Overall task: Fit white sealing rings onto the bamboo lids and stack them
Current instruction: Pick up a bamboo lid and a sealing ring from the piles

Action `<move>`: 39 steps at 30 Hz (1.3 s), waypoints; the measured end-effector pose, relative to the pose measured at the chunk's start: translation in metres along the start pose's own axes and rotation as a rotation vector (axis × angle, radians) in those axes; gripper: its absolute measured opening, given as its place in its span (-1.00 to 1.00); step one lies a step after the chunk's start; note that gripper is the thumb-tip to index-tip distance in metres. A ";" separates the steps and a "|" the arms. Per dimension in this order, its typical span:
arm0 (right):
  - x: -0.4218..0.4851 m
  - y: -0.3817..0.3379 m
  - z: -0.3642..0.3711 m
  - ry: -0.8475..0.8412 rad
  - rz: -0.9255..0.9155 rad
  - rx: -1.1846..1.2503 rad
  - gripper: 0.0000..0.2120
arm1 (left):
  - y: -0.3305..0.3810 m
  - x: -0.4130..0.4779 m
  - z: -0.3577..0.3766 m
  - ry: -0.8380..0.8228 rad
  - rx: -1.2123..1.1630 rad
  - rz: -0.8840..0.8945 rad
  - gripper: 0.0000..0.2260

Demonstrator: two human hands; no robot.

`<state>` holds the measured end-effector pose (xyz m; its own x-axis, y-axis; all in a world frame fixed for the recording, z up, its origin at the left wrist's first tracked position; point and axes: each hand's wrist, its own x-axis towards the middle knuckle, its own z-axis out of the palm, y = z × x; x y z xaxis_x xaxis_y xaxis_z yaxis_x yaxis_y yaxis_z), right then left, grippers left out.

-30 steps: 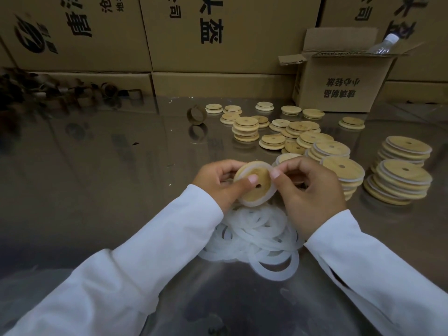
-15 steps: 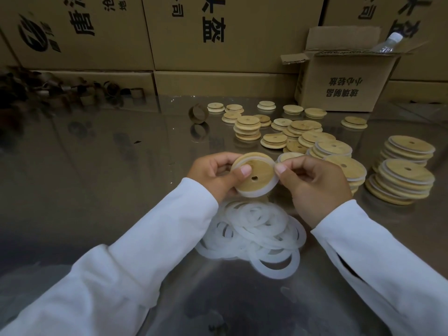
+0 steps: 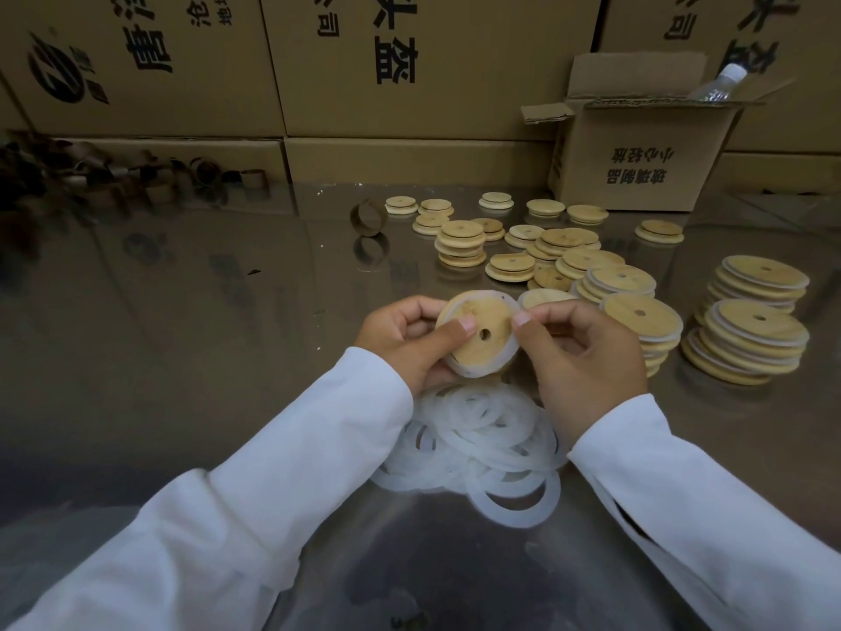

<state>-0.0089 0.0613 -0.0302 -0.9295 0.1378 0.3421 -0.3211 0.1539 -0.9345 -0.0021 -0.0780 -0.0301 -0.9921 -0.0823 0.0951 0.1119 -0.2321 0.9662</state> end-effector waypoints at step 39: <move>-0.003 -0.001 0.000 -0.065 -0.190 -0.261 -0.88 | -0.001 -0.001 0.006 0.003 0.066 -0.033 -0.93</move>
<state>-0.0060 0.0611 -0.0304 -0.8696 0.0212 0.4932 -0.4406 0.4174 -0.7948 -0.0011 -0.0715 -0.0298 -0.9949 -0.0788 0.0627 0.0754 -0.1706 0.9825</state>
